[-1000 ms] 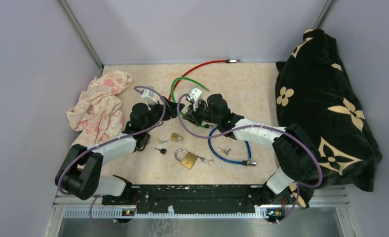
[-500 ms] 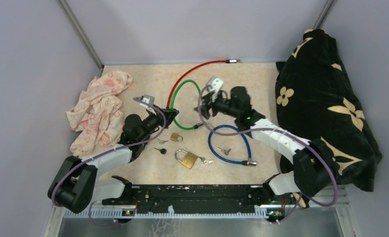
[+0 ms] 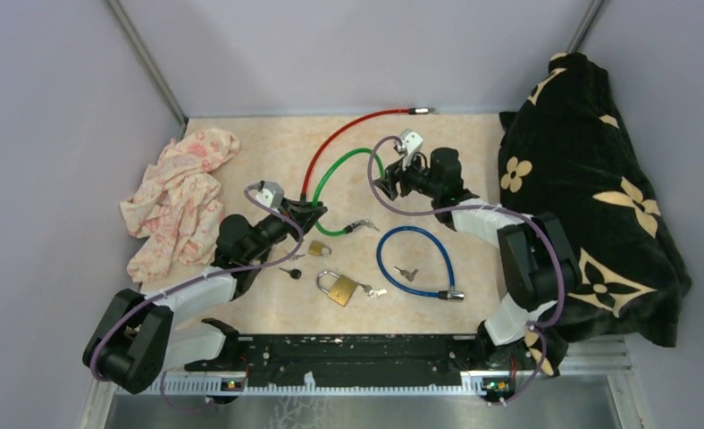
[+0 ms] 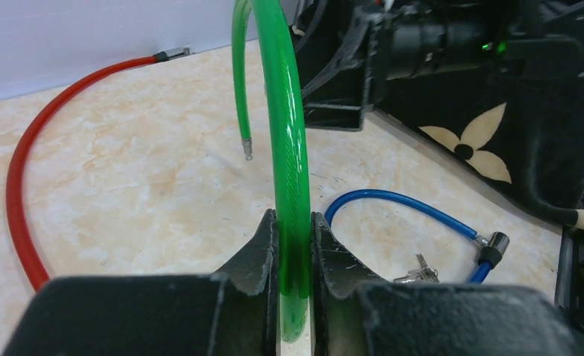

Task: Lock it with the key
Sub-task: Pick up the lock from the center of the board, then lock the lock.

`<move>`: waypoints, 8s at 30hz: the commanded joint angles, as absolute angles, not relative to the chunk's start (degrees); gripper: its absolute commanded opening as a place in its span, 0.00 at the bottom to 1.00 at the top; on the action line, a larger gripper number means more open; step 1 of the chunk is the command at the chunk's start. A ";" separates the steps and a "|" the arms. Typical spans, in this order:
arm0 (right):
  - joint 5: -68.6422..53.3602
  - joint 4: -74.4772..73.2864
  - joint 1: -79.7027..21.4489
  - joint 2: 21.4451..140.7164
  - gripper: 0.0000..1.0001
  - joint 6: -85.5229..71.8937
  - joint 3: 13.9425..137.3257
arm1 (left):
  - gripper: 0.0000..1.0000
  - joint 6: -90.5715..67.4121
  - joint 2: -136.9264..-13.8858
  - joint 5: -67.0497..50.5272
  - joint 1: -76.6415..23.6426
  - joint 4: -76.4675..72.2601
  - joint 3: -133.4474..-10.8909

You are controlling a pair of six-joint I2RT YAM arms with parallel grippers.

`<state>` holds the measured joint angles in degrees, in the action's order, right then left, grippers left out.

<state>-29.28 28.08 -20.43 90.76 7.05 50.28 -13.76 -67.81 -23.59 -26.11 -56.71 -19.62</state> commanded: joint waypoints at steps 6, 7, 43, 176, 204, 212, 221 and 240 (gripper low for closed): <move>-26.18 41.47 -19.87 101.39 0.58 6.38 56.97 | 0.00 -12.31 -65.27 -26.54 -25.90 -62.42 -19.43; -26.20 42.23 -19.86 102.16 0.57 6.07 57.19 | 0.00 -12.30 -65.29 -26.60 -25.92 -62.40 -19.42; -21.18 27.77 -29.66 76.85 0.00 1.25 62.16 | 0.46 -6.98 -66.36 -14.83 -26.85 -60.27 -12.75; -33.76 36.50 -48.95 93.59 0.00 6.15 77.02 | 0.00 -29.09 -53.90 4.92 -26.32 -85.58 -16.52; -39.19 6.03 -41.97 86.95 0.83 6.23 84.16 | 0.00 -28.47 -54.57 3.71 -26.24 -85.08 -16.17; -54.51 -7.68 -33.00 92.96 0.82 1.15 93.34 | 0.00 -28.24 -54.49 3.09 -26.36 -84.74 -16.34; -63.71 4.57 -31.02 102.54 0.50 -14.60 99.15 | 0.00 -28.06 -54.25 2.90 -26.32 -84.51 -16.52; -67.95 11.12 -32.61 107.59 0.42 -19.56 100.31 | 0.00 -27.86 -54.49 2.72 -26.28 -84.46 -16.79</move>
<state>-67.02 9.23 -31.77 106.94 -19.75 96.90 -27.42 -55.13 3.11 -26.37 -79.96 -14.35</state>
